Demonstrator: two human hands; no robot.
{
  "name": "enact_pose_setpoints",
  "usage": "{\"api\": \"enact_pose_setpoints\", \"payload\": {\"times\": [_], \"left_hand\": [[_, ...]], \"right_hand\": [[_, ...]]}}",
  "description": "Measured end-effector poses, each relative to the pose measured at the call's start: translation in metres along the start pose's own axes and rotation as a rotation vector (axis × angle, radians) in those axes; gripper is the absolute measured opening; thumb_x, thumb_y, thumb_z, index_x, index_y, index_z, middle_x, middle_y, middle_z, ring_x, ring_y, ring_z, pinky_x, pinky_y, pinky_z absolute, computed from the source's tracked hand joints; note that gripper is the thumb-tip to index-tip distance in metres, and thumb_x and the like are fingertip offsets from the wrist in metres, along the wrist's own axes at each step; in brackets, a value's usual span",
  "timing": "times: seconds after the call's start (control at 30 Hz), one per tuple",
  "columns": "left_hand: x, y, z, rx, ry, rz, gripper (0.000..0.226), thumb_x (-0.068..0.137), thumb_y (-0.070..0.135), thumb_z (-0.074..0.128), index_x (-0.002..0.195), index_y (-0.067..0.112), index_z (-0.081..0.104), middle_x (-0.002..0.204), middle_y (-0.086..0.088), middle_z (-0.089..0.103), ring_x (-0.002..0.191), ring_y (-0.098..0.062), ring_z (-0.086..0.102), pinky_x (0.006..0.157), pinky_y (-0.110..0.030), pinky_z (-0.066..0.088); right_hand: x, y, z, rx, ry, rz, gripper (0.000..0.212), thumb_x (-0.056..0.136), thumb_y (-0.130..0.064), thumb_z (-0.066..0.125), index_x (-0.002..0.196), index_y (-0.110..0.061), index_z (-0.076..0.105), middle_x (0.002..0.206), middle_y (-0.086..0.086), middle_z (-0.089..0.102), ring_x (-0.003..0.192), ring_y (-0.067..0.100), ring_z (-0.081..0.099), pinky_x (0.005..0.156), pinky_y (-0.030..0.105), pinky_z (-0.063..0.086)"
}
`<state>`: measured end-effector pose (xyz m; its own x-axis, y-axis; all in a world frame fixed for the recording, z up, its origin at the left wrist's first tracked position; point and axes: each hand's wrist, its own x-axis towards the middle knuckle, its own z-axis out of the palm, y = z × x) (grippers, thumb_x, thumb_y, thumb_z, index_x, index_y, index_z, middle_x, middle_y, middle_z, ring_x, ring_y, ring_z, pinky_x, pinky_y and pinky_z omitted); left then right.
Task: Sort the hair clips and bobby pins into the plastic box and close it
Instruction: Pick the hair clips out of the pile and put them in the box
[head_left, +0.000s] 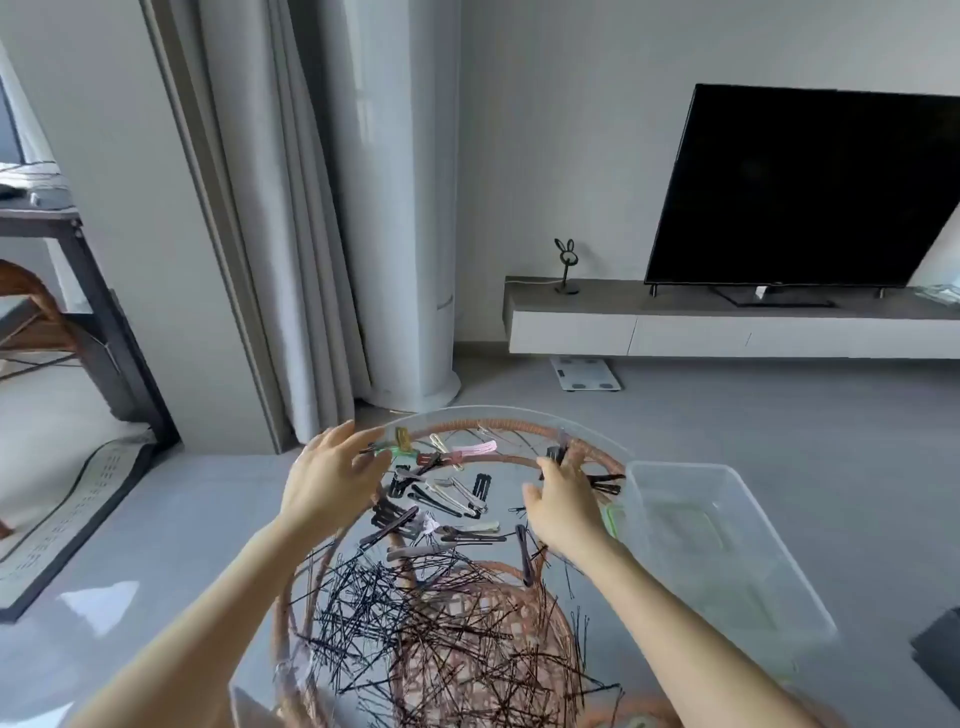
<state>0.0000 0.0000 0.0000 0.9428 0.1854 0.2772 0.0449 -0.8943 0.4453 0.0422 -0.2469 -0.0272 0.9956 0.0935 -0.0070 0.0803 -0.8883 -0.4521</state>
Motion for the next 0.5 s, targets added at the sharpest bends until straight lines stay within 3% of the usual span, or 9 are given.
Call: {"api": "enact_pose_setpoints", "payload": {"times": [0.13, 0.3, 0.5], "left_hand": [[0.011, -0.039, 0.033, 0.061, -0.135, -0.188, 0.054, 0.090, 0.053, 0.040, 0.141, 0.036, 0.033, 0.155, -0.008, 0.023, 0.144, -0.028, 0.018, 0.117, -0.042, 0.019], [0.035, -0.078, 0.071, 0.072, -0.235, -0.294, 0.062, 0.090, 0.058, 0.031, 0.146, 0.037, 0.014, 0.156, -0.014, 0.011, 0.145, -0.033, 0.007, 0.119, -0.046, 0.009], [0.058, -0.077, 0.099, 0.068, -0.248, -0.175, 0.082, 0.075, 0.073, 0.009, 0.146, 0.034, 0.016, 0.156, -0.005, 0.015, 0.146, -0.027, 0.001, 0.119, -0.040, -0.004]], "right_hand": [[0.032, 0.017, 0.023, -0.133, 0.003, 0.144, 0.054, 0.096, -0.037, 0.033, 0.141, -0.010, 0.027, 0.153, 0.022, 0.017, 0.138, 0.039, 0.019, 0.115, 0.046, 0.021], [0.072, 0.042, 0.040, -0.285, 0.042, 0.273, 0.061, 0.094, -0.049, 0.025, 0.144, -0.013, 0.020, 0.149, 0.025, 0.026, 0.137, 0.040, 0.024, 0.115, 0.050, 0.017], [0.070, 0.017, 0.064, -0.318, 0.014, 0.271, 0.061, 0.097, -0.045, 0.019, 0.143, -0.006, 0.025, 0.151, 0.027, 0.020, 0.141, 0.038, 0.015, 0.118, 0.046, 0.011]]}}
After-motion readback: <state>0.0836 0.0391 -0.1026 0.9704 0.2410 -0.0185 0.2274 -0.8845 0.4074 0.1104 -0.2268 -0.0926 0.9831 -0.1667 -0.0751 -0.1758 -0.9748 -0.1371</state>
